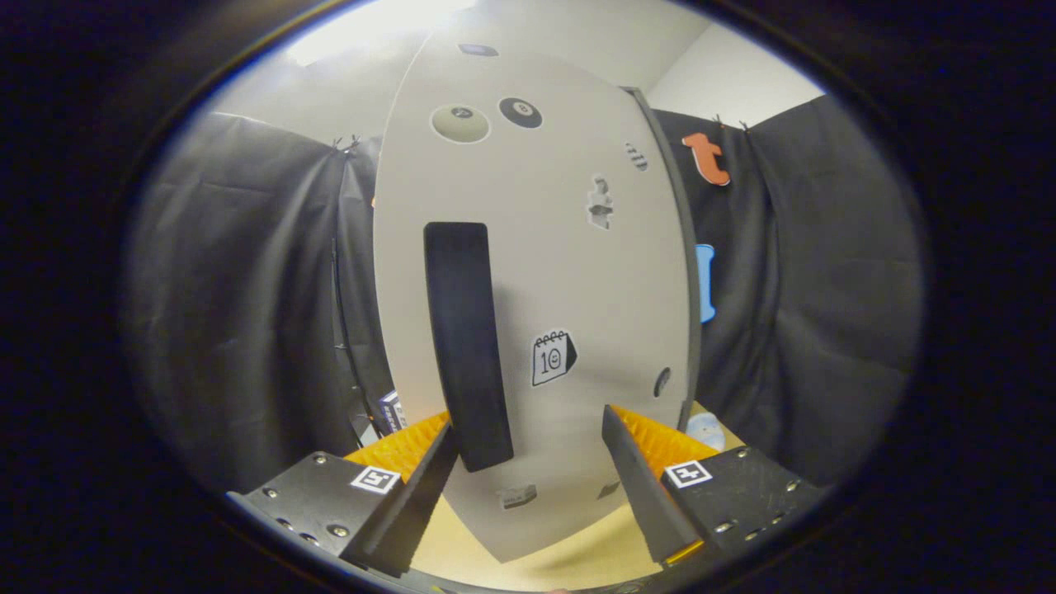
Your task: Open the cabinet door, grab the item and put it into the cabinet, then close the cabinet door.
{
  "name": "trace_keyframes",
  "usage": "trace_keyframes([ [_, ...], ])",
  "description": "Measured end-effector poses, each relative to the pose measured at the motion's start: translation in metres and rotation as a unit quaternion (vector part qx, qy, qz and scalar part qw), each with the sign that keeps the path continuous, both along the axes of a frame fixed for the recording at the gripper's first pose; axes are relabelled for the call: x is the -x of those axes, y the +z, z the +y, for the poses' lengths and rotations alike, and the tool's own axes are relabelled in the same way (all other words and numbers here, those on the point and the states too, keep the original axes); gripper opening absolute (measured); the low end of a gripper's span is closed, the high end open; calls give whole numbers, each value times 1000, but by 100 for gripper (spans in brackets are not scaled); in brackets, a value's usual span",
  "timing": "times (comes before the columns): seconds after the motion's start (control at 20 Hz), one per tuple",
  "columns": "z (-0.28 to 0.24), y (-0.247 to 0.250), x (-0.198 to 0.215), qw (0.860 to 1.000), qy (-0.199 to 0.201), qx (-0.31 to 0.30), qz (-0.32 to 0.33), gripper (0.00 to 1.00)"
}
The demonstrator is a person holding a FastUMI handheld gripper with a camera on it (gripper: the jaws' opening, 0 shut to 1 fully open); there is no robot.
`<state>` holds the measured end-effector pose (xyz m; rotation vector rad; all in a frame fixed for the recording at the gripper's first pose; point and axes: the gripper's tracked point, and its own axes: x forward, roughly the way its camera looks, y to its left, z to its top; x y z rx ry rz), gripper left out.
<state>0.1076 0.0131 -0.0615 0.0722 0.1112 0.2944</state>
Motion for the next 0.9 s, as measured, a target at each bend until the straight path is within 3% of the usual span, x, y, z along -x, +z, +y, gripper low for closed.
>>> trace_keyframes([
  [0.55,72,0,-75,999,38,16,-3,100],
  [0.7,86,-1,-88,999,32,17,-5,100],
  [0.9,85,0,-91,1000,-8,21,-15,100],
])
